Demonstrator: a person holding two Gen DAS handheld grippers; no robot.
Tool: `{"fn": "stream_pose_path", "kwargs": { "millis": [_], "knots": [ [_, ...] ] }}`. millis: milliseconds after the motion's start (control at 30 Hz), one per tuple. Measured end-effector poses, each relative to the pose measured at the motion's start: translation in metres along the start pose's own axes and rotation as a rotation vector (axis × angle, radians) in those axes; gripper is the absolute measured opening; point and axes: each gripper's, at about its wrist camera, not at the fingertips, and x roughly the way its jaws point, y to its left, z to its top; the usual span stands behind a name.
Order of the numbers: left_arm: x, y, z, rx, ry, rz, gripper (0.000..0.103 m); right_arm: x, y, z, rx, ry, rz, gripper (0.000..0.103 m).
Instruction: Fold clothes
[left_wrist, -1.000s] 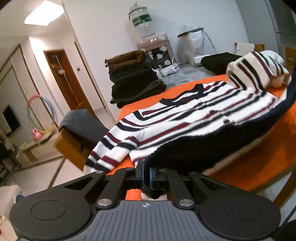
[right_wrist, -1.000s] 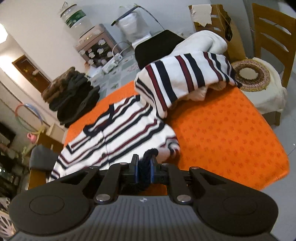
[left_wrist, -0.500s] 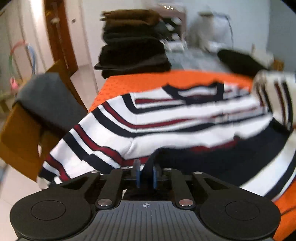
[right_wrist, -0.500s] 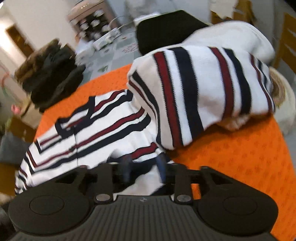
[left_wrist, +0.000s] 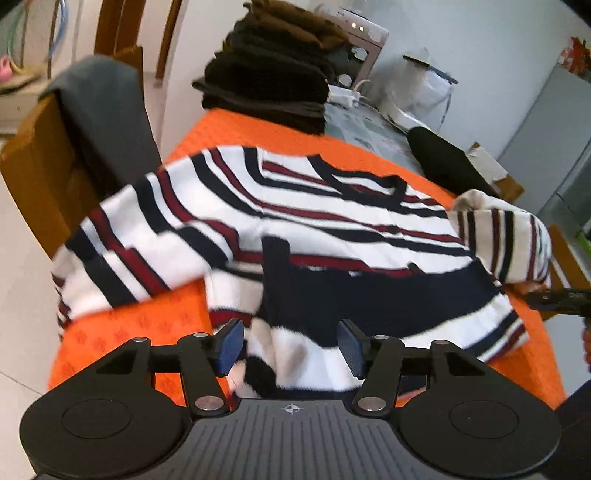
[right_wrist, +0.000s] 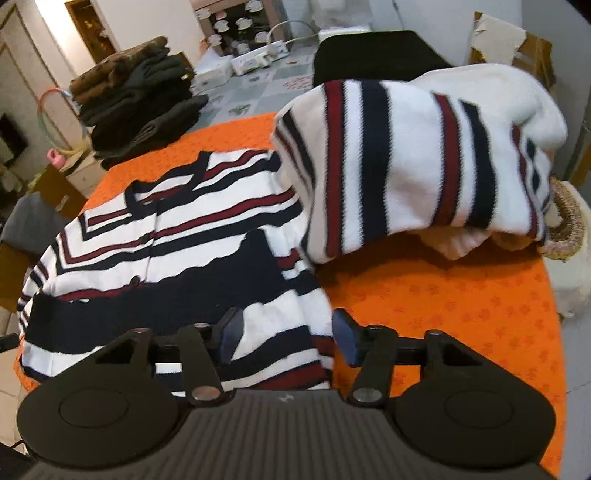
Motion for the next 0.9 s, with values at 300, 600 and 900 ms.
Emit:
{"fn": "stream_pose_path", "kwargs": {
  "millis": [300,600,900],
  "knots": [
    [0.016,0.005,-0.006,-0.073,-0.016,-0.037,0.057,0.037,-0.01,-0.006,0.052,0.072,0.043,0.044],
    [0.04,-0.002,-0.002,-0.067,0.03,-0.079,0.047,0.045,-0.015,0.005,0.048,0.07,0.077,0.03],
    [0.013,0.008,-0.009,-0.047,-0.006,-0.046,0.061,0.047,-0.019,0.0,0.004,0.109,0.064,0.036]
  ]
}}
